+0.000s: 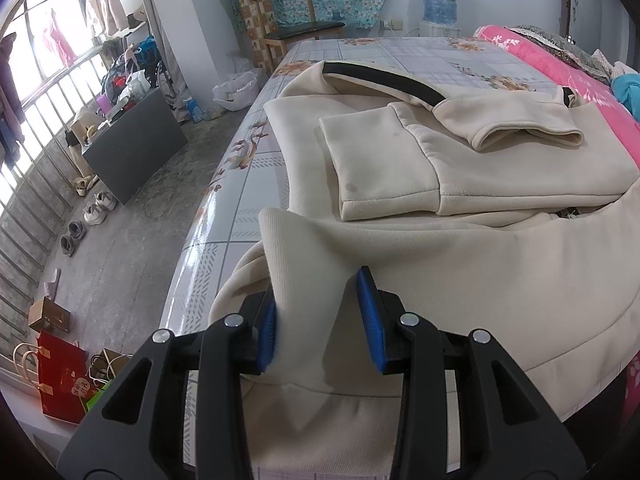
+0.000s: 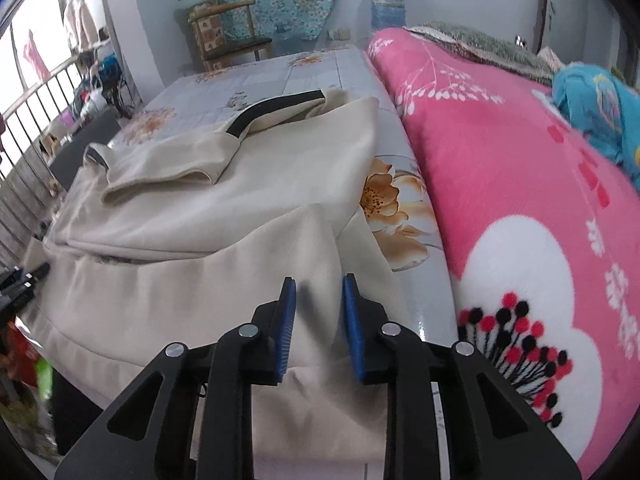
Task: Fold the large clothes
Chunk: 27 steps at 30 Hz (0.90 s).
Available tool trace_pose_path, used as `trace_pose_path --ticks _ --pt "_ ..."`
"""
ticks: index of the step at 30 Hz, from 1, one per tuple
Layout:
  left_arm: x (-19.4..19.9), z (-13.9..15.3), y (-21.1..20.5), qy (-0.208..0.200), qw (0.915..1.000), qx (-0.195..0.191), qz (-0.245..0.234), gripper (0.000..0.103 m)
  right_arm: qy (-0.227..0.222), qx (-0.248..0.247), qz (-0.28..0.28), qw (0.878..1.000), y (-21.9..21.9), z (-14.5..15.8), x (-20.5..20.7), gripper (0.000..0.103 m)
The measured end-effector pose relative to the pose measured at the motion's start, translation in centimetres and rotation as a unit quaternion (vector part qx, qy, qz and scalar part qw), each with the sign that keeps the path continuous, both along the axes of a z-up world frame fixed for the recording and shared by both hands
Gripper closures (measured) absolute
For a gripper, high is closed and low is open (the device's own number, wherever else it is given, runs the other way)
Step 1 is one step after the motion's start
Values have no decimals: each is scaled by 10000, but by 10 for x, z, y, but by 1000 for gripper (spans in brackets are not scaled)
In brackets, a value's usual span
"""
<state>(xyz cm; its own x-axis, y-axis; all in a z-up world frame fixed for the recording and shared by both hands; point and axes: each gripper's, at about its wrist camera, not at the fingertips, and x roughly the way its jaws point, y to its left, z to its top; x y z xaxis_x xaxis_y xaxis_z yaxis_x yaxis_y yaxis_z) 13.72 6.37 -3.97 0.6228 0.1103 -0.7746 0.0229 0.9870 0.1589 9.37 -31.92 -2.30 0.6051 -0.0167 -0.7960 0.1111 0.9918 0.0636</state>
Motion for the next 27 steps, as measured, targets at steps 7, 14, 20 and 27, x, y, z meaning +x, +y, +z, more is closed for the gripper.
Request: trace_pose_path --ticks 7,14,20,27 --pt "1 0 1 23 10000 -50 19 68 49 -91 -75 9999 0 -6 10 79" --pt "1 0 1 29 10000 -57 19 68 108 -396 -16 9992 10 -4 9 79" --pt "0 0 2 28 10000 -52 16 68 140 -763 2 9970 20 -5 11 79" --pt "0 0 1 25 10000 -45 21 68 162 -668 -86 9976 17 -8 13 79"
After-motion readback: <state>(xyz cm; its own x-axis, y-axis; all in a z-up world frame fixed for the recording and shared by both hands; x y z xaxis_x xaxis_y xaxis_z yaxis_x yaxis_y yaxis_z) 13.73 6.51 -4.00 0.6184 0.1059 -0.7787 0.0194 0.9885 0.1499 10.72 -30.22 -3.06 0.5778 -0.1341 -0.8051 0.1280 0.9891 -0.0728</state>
